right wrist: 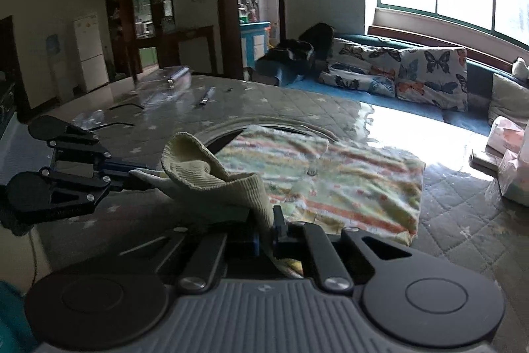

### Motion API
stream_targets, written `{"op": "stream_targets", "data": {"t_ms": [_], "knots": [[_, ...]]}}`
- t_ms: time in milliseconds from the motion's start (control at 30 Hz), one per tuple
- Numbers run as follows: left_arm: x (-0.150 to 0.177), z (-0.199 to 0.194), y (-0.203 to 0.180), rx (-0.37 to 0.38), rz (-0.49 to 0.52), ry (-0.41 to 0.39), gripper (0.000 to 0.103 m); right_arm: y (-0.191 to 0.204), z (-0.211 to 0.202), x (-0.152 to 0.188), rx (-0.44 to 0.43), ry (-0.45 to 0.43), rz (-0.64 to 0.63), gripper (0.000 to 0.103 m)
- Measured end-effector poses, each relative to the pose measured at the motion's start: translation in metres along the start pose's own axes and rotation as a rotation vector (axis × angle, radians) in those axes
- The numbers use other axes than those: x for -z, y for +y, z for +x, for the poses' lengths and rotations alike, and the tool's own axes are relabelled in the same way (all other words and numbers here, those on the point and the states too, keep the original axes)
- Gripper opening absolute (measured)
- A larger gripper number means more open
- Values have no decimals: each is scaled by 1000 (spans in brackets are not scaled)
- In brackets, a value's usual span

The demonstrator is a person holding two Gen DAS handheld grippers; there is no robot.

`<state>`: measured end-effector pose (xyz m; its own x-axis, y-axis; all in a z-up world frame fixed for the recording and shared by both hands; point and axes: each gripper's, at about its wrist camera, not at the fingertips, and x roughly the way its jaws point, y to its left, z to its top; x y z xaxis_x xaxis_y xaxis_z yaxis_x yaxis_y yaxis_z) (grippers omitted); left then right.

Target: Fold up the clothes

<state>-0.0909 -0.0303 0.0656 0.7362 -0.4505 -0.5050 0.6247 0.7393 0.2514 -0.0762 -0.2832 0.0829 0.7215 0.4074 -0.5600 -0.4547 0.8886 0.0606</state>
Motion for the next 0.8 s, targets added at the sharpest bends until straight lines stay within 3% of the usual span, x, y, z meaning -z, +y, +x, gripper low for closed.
{"op": "stream_targets", "data": {"t_ms": [167,333,600,800], "knots": [[3,-47,-14,41,-8,1,7,25,-38,5,-57,1,-27,5],[6,-57,-11,69,-55,27,7,42,-50,1,-92,33,-82,5],[-14,-23,15,70,-112,14,7,20,-19,-39,-70,43,-96,5],[-38,36,45,48,-143,56,7,-18,42,-63,-21,69,-48,5]]}}
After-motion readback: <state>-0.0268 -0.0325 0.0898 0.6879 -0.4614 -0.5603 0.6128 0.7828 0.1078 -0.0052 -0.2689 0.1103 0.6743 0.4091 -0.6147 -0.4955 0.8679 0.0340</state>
